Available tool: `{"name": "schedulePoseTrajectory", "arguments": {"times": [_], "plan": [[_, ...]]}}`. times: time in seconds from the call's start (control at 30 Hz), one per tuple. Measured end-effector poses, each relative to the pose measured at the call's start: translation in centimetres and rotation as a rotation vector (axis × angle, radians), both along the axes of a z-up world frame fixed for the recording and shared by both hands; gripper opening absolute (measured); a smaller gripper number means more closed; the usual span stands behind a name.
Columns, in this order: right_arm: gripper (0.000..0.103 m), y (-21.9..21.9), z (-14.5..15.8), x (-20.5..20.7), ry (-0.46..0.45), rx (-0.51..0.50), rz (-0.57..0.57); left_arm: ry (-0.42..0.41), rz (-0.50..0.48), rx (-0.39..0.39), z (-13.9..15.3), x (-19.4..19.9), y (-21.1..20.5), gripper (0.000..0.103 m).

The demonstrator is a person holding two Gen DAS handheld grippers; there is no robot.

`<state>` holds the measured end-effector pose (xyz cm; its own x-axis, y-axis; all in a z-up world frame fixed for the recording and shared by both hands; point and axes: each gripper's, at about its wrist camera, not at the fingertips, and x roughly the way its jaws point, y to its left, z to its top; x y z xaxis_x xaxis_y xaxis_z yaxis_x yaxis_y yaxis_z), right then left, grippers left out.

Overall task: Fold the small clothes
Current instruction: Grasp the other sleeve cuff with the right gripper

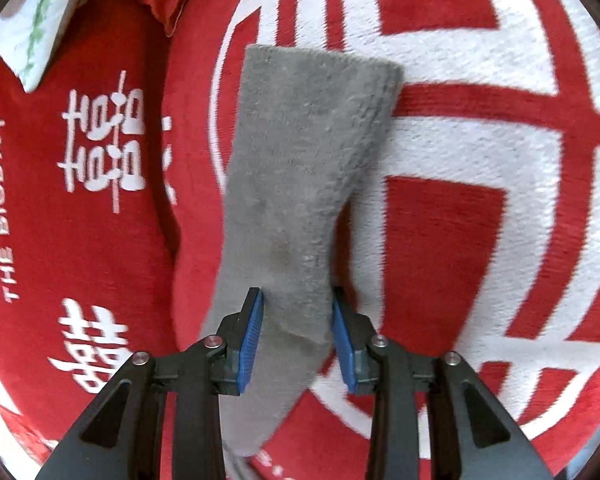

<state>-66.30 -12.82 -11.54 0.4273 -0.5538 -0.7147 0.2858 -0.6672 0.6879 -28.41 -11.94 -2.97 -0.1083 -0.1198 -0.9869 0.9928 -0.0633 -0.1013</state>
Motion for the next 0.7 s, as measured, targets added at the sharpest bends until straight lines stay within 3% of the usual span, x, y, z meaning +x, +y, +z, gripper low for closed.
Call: {"name": "schedulePoseTrajectory", "arguments": {"times": [0.03,0.07,0.1,0.33,0.53,0.7], "plan": [[0.030,-0.3,0.0,0.1,-0.024,-0.005,-0.001,0.002,0.008,-0.003,0.0,0.1,-0.1,0.092],[0.015,-0.6,0.1,0.3,-0.052,-0.014,-0.002,0.005,0.014,-0.005,0.0,0.2,-0.2,0.092],[0.009,-1.0,0.2,0.5,-0.078,-0.029,-0.002,0.008,0.019,-0.006,0.1,0.4,-0.2,0.092],[0.008,-4.1,3.0,4.0,-0.185,-0.164,0.076,0.019,0.072,-0.016,0.7,3.2,0.4,0.092],[0.008,-7.7,5.4,11.4,-0.242,-0.259,0.241,0.018,0.164,-0.024,1.1,7.5,1.5,0.092],[0.008,-10.0,7.9,19.6,-0.275,-0.339,0.455,0.018,0.253,-0.041,1.5,11.5,2.8,0.092]]}}
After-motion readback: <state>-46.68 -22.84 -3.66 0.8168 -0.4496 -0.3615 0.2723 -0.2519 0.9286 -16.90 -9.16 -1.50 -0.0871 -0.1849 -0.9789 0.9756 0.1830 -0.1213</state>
